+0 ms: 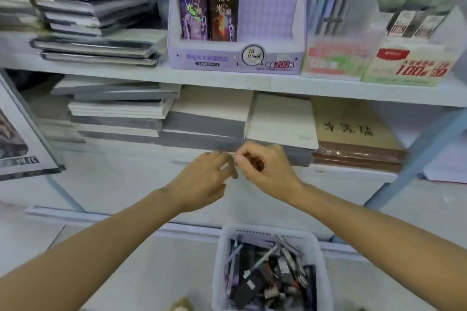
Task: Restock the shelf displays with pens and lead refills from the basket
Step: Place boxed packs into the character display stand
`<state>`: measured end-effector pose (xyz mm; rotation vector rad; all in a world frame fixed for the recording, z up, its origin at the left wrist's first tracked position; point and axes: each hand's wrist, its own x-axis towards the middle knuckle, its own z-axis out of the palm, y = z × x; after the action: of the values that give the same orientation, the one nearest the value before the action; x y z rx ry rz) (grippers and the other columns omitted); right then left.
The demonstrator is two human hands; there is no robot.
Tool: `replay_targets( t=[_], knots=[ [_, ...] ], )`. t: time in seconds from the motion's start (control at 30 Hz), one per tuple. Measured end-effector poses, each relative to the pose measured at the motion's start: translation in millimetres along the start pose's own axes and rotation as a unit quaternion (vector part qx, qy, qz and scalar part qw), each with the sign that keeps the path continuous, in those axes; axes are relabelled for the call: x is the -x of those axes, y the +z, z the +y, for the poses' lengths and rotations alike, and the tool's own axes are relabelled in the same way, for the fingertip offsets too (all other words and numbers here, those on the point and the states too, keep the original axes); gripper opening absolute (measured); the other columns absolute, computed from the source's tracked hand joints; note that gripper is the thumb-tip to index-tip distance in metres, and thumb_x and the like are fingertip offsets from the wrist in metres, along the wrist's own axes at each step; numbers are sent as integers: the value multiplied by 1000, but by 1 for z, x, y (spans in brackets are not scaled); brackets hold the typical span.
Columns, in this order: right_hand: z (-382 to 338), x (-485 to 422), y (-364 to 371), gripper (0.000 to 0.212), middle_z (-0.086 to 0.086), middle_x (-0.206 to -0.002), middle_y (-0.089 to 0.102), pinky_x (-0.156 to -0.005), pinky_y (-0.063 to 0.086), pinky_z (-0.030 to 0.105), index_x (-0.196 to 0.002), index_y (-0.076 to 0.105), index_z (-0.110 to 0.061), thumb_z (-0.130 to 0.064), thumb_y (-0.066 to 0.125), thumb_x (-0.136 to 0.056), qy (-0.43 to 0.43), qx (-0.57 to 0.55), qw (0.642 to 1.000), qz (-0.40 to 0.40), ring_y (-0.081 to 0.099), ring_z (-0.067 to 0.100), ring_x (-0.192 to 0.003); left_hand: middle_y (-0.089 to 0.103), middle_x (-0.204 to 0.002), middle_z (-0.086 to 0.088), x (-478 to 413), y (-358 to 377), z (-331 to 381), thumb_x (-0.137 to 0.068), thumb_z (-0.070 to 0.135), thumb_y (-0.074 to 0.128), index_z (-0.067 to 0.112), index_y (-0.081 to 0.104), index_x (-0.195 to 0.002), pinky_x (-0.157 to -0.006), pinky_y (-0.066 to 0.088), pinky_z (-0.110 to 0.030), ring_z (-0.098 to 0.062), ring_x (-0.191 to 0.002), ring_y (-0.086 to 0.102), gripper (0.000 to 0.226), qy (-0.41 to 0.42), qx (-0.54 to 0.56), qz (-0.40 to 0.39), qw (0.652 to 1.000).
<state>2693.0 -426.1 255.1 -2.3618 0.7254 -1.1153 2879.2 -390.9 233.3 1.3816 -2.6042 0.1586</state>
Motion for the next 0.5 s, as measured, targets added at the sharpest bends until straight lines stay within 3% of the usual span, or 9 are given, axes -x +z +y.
replay_targets(
  t=[0.17,0.3,0.4,0.5],
  knots=[
    [89,83,52,16,-1,-65,61,-56,34,24,-85,68,-9,-17,57,-93,130,48,974,-178,44,9,-55,43,-142,-4,10,88,6,-98,28,47,16,44,-138,-104,31,-30,-22,-125,42,42,-32,89,-230,969],
    [145,143,83,15,2,-96,68,-68,45,31,-102,65,-15,-21,53,-96,216,80,926,-300,60,19,-81,26,-156,-7,41,165,30,-99,27,45,11,30,-148,-111,23,-29,-20,-140,29,54,-88,107,-305,942],
    [169,189,104,20,4,-114,58,-76,44,33,-111,56,-18,-25,54,-92,293,120,874,-369,56,24,-103,5,-163,-5,69,210,50,-100,30,45,11,9,-154,-117,14,-30,-20,-147,15,68,-141,121,-355,916],
    [174,233,125,53,5,-130,41,-92,44,36,-128,47,-15,-39,66,-85,343,142,840,-395,45,24,-116,-8,-162,-4,89,235,65,-100,31,44,12,-2,-154,-119,6,-29,-18,-149,-2,73,-168,123,-356,911]
  ],
)
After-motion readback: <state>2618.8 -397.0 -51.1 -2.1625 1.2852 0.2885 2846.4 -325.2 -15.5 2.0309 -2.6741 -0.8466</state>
